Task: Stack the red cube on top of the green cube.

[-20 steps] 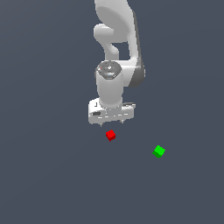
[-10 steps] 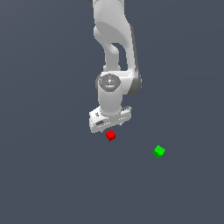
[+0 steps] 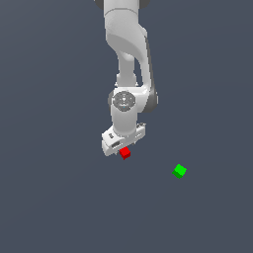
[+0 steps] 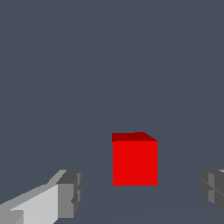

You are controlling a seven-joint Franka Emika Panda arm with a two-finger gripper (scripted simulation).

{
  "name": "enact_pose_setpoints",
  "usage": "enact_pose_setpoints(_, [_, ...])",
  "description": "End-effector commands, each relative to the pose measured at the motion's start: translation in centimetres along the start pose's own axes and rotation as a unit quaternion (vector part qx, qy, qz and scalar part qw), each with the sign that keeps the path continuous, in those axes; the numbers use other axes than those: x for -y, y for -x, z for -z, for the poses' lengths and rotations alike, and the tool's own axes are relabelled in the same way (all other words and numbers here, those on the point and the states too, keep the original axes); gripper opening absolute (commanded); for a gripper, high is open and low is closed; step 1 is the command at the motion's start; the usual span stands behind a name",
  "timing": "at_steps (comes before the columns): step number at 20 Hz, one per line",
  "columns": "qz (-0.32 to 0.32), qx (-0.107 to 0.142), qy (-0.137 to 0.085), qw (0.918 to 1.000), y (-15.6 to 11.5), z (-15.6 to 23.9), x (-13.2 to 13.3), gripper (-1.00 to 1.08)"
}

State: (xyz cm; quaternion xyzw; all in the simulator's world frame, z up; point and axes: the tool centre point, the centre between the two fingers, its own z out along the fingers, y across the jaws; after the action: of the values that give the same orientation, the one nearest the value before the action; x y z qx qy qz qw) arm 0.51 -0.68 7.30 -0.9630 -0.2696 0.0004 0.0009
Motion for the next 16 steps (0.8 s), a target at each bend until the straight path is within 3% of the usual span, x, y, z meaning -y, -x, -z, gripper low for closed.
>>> enact_pose_setpoints(1, [0.008, 0.000, 0.001, 1.0000, 0.0, -0.2, 0.0, 1.00])
enact_pose_setpoints(8, [0.007, 0.000, 0.001, 1.0000, 0.0, -0.8, 0.0, 1.00])
enact_pose_setpoints(16, [0.009, 0.000, 0.001, 1.0000, 0.1, -4.3, 0.0, 1.00])
